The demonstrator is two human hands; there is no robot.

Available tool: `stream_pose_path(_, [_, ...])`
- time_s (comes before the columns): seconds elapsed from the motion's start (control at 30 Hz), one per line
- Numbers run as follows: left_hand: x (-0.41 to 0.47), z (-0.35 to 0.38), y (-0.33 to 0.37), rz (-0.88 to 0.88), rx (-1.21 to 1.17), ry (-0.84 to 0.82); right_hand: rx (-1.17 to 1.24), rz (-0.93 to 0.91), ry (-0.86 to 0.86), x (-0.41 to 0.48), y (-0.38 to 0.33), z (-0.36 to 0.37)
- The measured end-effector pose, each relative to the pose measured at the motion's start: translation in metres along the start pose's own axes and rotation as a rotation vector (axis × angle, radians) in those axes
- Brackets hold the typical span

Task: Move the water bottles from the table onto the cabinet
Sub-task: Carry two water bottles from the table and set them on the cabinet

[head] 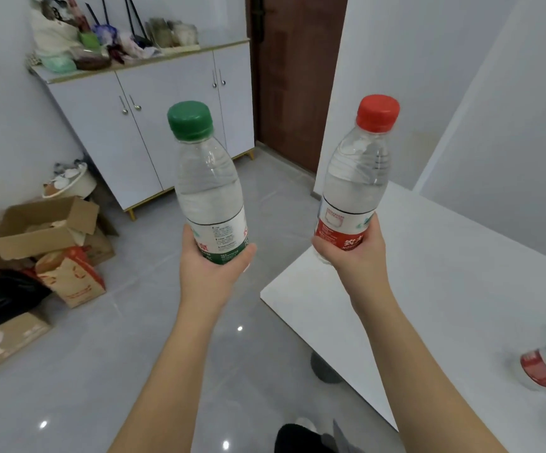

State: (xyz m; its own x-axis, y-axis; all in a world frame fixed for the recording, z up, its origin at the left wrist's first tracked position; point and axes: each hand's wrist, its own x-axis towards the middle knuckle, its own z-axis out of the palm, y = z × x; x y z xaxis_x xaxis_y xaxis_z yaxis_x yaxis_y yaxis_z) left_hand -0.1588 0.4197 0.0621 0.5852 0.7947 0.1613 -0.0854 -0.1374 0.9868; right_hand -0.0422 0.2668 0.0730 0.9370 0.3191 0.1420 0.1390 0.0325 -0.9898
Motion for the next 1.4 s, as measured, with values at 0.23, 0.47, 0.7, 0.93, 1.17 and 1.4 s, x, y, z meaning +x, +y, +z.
stream_pose_path(0.23, [0.091,-0.013,-0.02,0.019,0.015,-0.018,0.003,0.024,0.007,0.064,0.026,0.064])
stream_pose_path(0.47, [0.204,-0.024,-0.044,0.007,0.08,-0.061,0.021,0.04,0.041,0.158,0.043,0.148])
stream_pose_path(0.7, [0.317,-0.03,-0.06,-0.009,0.112,-0.025,-0.006,0.073,-0.019,0.259,0.052,0.226])
stream_pose_path(0.93, [0.428,-0.027,-0.074,0.027,0.14,-0.048,-0.027,0.11,-0.019,0.333,0.071,0.281])
stream_pose_path(1.17, [0.559,-0.015,-0.108,0.01,0.146,-0.203,-0.024,0.104,0.123,0.426,0.091,0.343])
stream_pose_path(1.4, [0.663,-0.004,-0.128,-0.015,0.134,-0.295,-0.02,0.141,0.191,0.505,0.102,0.4])
